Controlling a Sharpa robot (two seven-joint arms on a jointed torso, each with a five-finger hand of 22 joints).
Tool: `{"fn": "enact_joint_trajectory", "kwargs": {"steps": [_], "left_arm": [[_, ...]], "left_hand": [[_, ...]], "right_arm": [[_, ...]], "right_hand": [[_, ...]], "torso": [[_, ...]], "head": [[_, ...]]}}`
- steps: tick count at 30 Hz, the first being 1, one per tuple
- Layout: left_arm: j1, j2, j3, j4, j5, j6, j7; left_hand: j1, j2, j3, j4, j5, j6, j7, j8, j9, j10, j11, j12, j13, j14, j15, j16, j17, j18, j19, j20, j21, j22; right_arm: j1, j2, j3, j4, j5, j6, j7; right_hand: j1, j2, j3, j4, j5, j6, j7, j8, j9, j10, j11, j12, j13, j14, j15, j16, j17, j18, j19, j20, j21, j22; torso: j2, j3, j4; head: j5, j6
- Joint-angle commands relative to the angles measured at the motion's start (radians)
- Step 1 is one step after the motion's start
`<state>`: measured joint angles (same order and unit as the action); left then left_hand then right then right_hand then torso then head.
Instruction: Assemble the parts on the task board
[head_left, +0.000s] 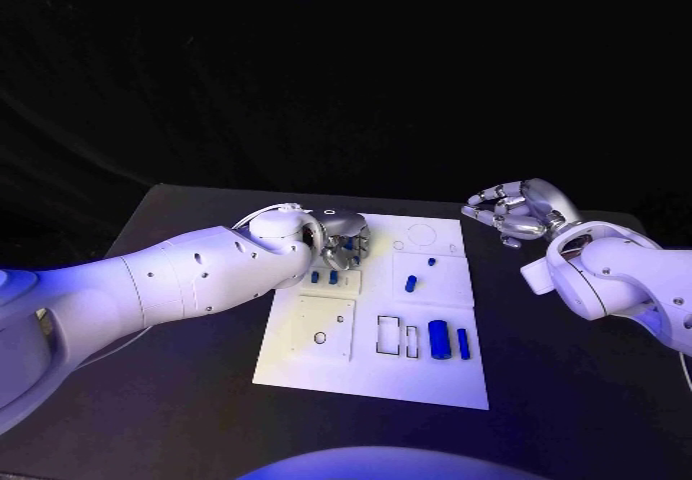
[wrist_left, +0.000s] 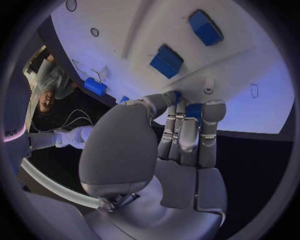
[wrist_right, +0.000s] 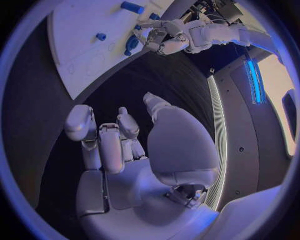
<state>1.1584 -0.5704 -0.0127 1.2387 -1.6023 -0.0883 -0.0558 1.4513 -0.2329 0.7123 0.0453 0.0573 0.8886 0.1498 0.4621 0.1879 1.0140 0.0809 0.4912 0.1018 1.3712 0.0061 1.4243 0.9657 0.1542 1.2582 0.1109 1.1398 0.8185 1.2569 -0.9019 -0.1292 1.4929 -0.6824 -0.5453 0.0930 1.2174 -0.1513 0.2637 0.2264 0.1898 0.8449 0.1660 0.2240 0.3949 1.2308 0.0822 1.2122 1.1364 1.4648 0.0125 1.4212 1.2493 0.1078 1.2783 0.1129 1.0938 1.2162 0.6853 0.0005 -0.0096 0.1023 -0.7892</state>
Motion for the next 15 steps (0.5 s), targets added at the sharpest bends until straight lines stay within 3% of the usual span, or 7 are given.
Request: {"fn": "enact_joint_trajectory", "kwargs": {"steps": [1, 9, 15], "left_arm": [[-0.004, -0.002, -0.002, 0.002, 0.01, -0.021, 0.003], [-0.004, -0.016, 0.002, 0.026, 0.02, -0.038, 0.007], [-0.004, -0.036, 0.012, 0.051, 0.033, -0.042, 0.002]], "left_hand": [[-0.002, 0.005, 0.006, -0.003, -0.001, 0.008, -0.001, -0.003, 0.001, 0.011, 0.0, 0.007, 0.003, 0.009, -0.001, 0.007, 0.002, -0.011, 0.009, -0.002, 0.008, 0.008], [-0.004, 0.005, 0.007, -0.005, -0.001, 0.01, -0.001, -0.004, 0.001, 0.014, -0.001, 0.009, 0.005, 0.011, -0.001, 0.008, 0.004, -0.012, 0.012, -0.002, 0.013, 0.015], [-0.013, 0.003, 0.005, -0.004, -0.001, 0.013, -0.001, -0.004, 0.002, 0.016, -0.001, 0.01, 0.006, 0.013, -0.001, 0.008, -0.002, -0.013, 0.015, -0.002, 0.018, 0.02]], "right_arm": [[-0.001, 0.001, 0.0, 0.001, -0.01, 0.001, 0.012], [-0.003, 0.002, 0.0, 0.0, -0.01, 0.0, 0.014], [-0.005, 0.002, 0.0, 0.0, -0.01, 0.0, 0.015]], "right_hand": [[0.006, 0.001, -0.001, 0.003, 0.004, -0.007, 0.0, 0.005, -0.002, -0.002, -0.001, -0.005, -0.001, 0.02, -0.006, -0.004, 0.0, 0.008, -0.005, 0.0, -0.006, -0.001], [0.006, 0.003, -0.002, 0.004, 0.005, -0.007, -0.001, 0.006, -0.002, -0.001, -0.001, -0.005, -0.001, 0.02, -0.006, -0.004, 0.0, 0.008, -0.005, 0.0, -0.008, -0.002], [0.006, 0.003, -0.002, 0.004, 0.005, -0.007, -0.001, 0.006, -0.002, -0.001, -0.001, -0.005, -0.001, 0.02, -0.006, -0.004, 0.0, 0.008, -0.005, 0.0, -0.008, -0.002]], "torso": [[0.0, -0.0001, -0.0003], [0.0, -0.0011, 0.0007], [0.0, -0.0021, 0.0013]], "head": [[0.001, 0.002], [0.001, 0.009], [0.003, 0.01]]}}
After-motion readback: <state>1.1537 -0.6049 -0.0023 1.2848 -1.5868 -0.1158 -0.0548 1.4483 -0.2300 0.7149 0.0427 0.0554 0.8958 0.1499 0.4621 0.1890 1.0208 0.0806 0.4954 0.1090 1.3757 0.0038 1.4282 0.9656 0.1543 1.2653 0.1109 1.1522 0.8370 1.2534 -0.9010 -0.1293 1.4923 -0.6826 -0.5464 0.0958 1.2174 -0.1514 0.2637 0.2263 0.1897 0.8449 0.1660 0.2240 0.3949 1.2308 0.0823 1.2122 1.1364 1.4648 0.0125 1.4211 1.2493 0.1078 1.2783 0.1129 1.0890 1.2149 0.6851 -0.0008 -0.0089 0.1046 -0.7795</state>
